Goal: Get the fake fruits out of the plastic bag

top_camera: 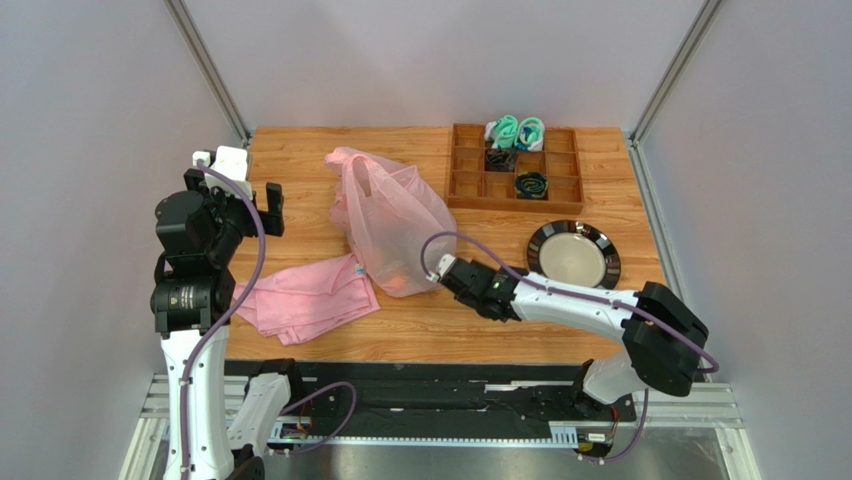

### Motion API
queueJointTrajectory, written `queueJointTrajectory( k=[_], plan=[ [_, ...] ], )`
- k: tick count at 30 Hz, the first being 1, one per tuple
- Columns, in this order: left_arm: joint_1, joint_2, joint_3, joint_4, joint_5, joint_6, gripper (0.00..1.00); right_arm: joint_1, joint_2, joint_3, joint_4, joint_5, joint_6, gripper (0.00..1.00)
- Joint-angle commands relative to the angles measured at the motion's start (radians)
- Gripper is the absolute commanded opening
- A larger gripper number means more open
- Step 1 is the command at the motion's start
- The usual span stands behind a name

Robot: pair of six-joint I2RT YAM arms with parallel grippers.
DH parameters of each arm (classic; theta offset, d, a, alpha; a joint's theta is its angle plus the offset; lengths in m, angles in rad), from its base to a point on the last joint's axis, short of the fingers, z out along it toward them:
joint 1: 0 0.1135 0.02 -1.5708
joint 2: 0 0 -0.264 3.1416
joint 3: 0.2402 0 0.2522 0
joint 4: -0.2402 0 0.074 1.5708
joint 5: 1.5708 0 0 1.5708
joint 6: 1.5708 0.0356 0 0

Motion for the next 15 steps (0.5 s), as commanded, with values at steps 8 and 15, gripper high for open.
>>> queueJointTrajectory(
  k=[8, 15],
  plan=[
    [-0.005, -0.032, 0.001, -0.02, 0.029, 0.002, 0.99, -0.256, 0.05, -0.051, 0.19, 0.116, -0.113, 0.68],
    [-0.005, -0.034, -0.007, -0.03, 0.033, -0.002, 0.99, -0.345, 0.098, -0.104, 0.323, 0.147, -0.159, 0.64]
  ],
)
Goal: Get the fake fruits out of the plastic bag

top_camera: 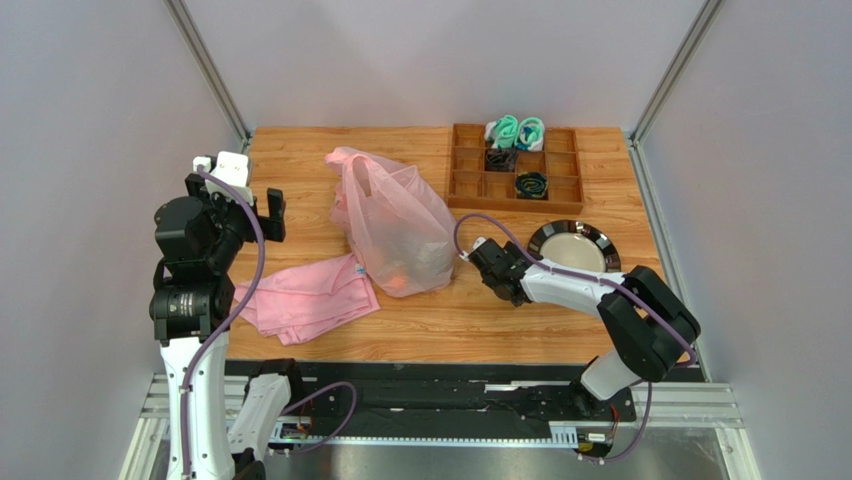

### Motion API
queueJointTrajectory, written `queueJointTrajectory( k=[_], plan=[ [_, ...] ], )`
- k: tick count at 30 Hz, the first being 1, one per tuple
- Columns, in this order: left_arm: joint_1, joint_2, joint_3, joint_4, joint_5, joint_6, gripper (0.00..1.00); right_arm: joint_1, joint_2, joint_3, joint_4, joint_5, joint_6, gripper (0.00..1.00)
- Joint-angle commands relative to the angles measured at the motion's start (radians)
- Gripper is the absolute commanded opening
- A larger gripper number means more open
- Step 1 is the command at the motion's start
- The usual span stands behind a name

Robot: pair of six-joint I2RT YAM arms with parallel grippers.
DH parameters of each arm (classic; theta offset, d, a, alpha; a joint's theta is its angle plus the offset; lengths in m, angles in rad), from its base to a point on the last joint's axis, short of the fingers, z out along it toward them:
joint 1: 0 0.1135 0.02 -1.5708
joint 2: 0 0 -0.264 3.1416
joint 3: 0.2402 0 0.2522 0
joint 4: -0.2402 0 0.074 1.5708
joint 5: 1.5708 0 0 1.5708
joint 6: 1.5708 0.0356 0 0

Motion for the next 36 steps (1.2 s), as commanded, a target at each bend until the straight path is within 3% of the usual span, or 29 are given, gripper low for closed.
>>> queueJointTrajectory(
  k=[1, 3, 5, 6, 7, 10, 14, 19, 22, 24, 25, 26, 27, 30, 32, 33, 34, 36],
  plan=[
    [-0.005, -0.008, -0.005, 0.0, 0.019, -0.001, 0.99, -0.07, 0.037, -0.003, 0.148, 0.056, -0.05, 0.64],
    [-0.005, -0.008, -0.005, 0.0, 0.022, -0.006, 0.99, -0.098, 0.054, 0.005, 0.15, 0.042, -0.051, 0.62],
    [-0.005, -0.005, -0.006, 0.0, 0.025, -0.012, 0.99, -0.127, 0.075, 0.009, 0.142, 0.013, -0.053, 0.49],
    [-0.005, -0.007, -0.006, 0.0, 0.027, -0.013, 0.99, -0.132, 0.08, 0.006, 0.145, 0.013, -0.057, 0.42],
    [-0.005, -0.007, -0.008, 0.0, 0.025, -0.013, 0.99, -0.132, 0.083, 0.0, 0.145, -0.016, -0.065, 0.25],
    [-0.005, -0.007, -0.009, -0.004, 0.025, -0.013, 0.99, -0.108, 0.071, -0.006, 0.081, -0.074, -0.025, 0.0],
    [-0.005, -0.011, -0.015, -0.007, 0.028, -0.004, 0.99, 0.059, -0.004, -0.035, -0.021, -0.109, 0.05, 0.0],
    [-0.005, -0.019, -0.038, -0.004, 0.042, 0.011, 0.99, 0.423, -0.159, -0.078, -0.079, -0.232, 0.114, 0.0],
    [-0.005, -0.029, -0.054, -0.003, 0.048, 0.03, 0.99, 0.489, -0.17, -0.08, -0.106, -0.373, 0.09, 0.0],
    [-0.005, -0.037, -0.06, -0.004, 0.051, 0.047, 0.99, 0.489, -0.15, -0.092, -0.1, -0.366, 0.087, 0.0],
    [-0.005, -0.04, -0.06, -0.006, 0.051, 0.051, 0.99, 0.489, -0.126, -0.109, -0.1, -0.376, 0.078, 0.14],
    [-0.005, -0.043, -0.06, -0.011, 0.051, 0.06, 0.99, 0.491, -0.115, -0.119, -0.098, -0.381, 0.063, 0.23],
    [-0.005, -0.043, -0.058, -0.014, 0.051, 0.063, 0.99, 0.489, -0.107, -0.132, -0.089, -0.379, 0.053, 0.25],
    [-0.008, -0.056, -0.058, -0.027, 0.051, 0.076, 0.99, 0.469, -0.121, -0.185, -0.033, -0.334, 0.056, 0.18],
    [-0.008, -0.059, -0.06, -0.041, 0.051, 0.085, 0.99, 0.46, -0.138, -0.187, -0.052, -0.355, 0.044, 0.25],
    [-0.006, -0.059, -0.067, -0.043, 0.054, 0.088, 0.99, 0.452, -0.141, -0.184, -0.063, -0.37, 0.036, 0.36],
    [-0.006, -0.056, -0.072, -0.041, 0.054, 0.085, 0.99, 0.451, -0.145, -0.178, -0.09, -0.388, 0.035, 0.58],
    [-0.006, -0.053, -0.087, -0.04, 0.051, 0.079, 0.99, 0.437, -0.174, -0.114, -0.123, -0.405, 0.033, 0.71]
  ],
)
